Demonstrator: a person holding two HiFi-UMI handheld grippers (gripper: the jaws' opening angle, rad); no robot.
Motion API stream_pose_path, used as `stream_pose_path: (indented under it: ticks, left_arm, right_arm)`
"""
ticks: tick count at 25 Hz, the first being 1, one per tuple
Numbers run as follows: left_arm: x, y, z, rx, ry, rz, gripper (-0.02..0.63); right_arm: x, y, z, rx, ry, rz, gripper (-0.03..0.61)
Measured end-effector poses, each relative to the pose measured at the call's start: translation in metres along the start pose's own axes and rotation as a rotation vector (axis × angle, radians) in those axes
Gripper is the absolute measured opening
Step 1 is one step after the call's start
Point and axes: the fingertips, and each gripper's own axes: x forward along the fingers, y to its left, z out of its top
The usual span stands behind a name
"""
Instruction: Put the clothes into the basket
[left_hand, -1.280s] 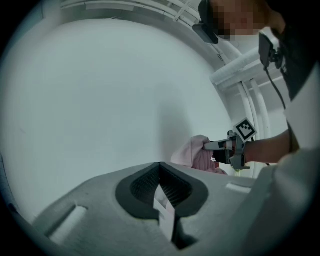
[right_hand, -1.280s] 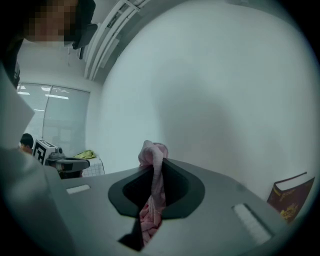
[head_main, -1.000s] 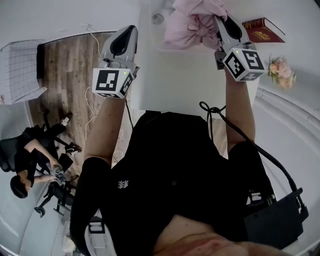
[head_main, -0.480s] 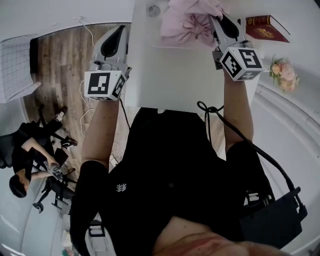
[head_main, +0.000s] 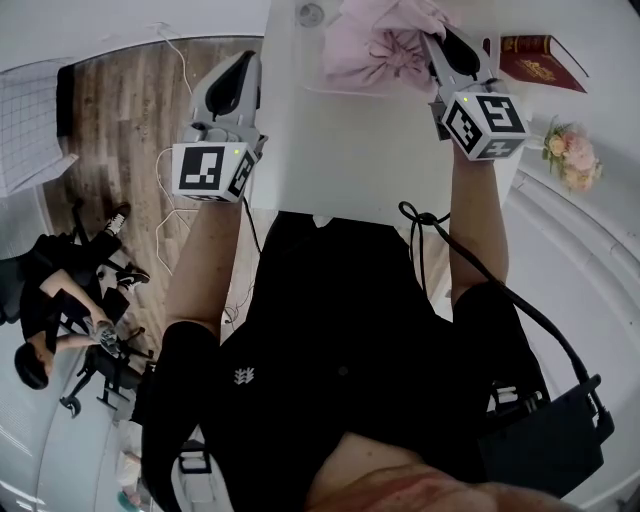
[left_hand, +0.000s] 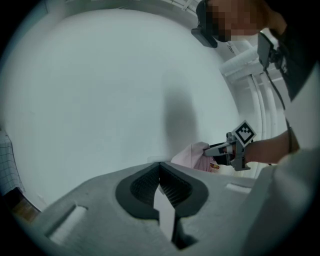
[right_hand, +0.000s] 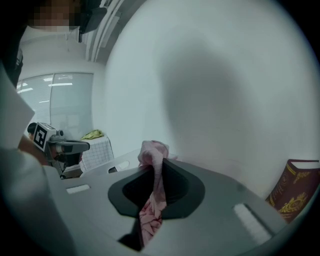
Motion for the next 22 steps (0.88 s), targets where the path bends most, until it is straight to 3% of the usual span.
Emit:
stream_pose_path:
  ticks: [9,10,22]
  left_arm:
    - [-0.002,0.006,0.005,0.001,-0.011,0.01,0.0]
    - [-0.003,0.007,0.005,-0.001,-0.014,0.011,0.0]
    - [0.008,-0.007,0.029,0.017,-0.049,-0.02,0.0]
  right_arm:
    - [0.014,0.004,-0.018,-0.041,0.134,-0.005,0.069]
    - [0.015,0.004,-0.016,-0.044,0.127,-0.01,0.092]
    - [-0.009,-0.001,0.031,-0.046,-0.031,-0.041,0.091]
